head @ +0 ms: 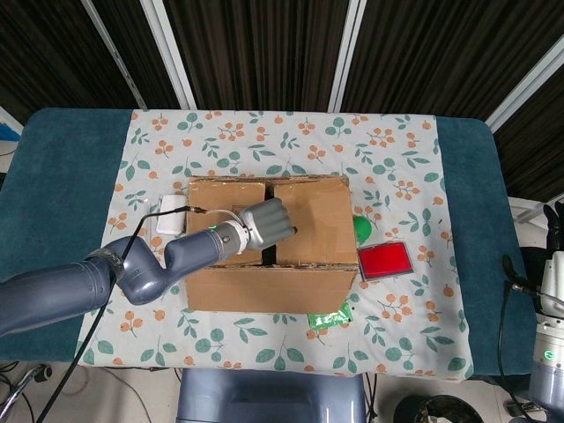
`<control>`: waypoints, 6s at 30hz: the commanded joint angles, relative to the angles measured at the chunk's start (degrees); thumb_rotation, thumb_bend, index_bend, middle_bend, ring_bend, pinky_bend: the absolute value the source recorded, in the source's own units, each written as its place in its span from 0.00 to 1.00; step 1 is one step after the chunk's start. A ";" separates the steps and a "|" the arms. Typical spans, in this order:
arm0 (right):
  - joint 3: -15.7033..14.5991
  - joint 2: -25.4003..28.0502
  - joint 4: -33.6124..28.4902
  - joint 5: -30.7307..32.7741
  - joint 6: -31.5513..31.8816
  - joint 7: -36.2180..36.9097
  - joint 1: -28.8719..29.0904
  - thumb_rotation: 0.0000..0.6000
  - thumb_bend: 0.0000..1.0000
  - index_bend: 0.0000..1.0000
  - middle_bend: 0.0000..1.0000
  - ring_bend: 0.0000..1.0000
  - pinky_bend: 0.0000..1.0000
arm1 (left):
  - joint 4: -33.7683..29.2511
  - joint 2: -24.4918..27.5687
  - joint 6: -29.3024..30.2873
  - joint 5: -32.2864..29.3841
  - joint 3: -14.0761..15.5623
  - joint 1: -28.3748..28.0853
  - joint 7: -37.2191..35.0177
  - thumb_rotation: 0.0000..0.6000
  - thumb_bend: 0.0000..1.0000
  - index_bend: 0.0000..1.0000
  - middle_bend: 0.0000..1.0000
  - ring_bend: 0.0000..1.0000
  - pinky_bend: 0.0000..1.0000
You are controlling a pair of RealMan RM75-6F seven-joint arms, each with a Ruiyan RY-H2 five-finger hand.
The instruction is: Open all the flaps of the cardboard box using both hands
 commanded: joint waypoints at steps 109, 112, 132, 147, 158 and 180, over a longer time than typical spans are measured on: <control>2.54 -1.72 -0.79 -3.87 -2.26 0.27 -2.29 1.00 0.40 0.01 0.00 0.00 0.24 | -27.34 46.77 15.40 21.58 -0.28 43.05 -14.49 1.00 1.00 0.37 0.65 0.46 0.48; 2.57 -1.71 -0.83 -3.90 -2.27 0.15 -2.30 1.00 0.40 0.01 0.00 0.00 0.24 | -26.00 45.03 17.50 21.70 -0.01 45.77 -15.72 1.00 1.00 0.36 0.63 0.45 0.48; 3.01 6.46 -9.67 -10.08 -6.59 -8.50 2.36 1.00 0.33 0.00 0.00 0.00 0.24 | -12.17 10.43 72.83 15.49 -4.10 75.60 -21.27 1.00 0.21 0.00 0.00 0.00 0.00; 9.14 17.83 -22.89 -12.87 -28.50 -24.71 21.05 1.00 0.56 0.02 0.01 0.01 0.24 | -0.24 1.14 74.97 17.60 -5.40 80.06 -26.75 1.00 0.21 0.00 0.00 0.00 0.00; 10.56 13.69 -21.86 -11.48 -50.38 -28.34 40.60 1.00 1.00 0.28 0.19 0.16 0.30 | 1.24 1.22 72.21 17.92 -6.58 81.10 -31.05 1.00 0.21 0.00 0.00 0.00 0.00; 6.90 -3.66 -4.26 -9.42 -65.41 -23.79 61.40 1.00 1.00 0.54 0.38 0.28 0.32 | 1.50 1.21 68.53 17.60 -8.78 81.86 -32.44 1.00 0.21 0.00 0.00 0.00 0.00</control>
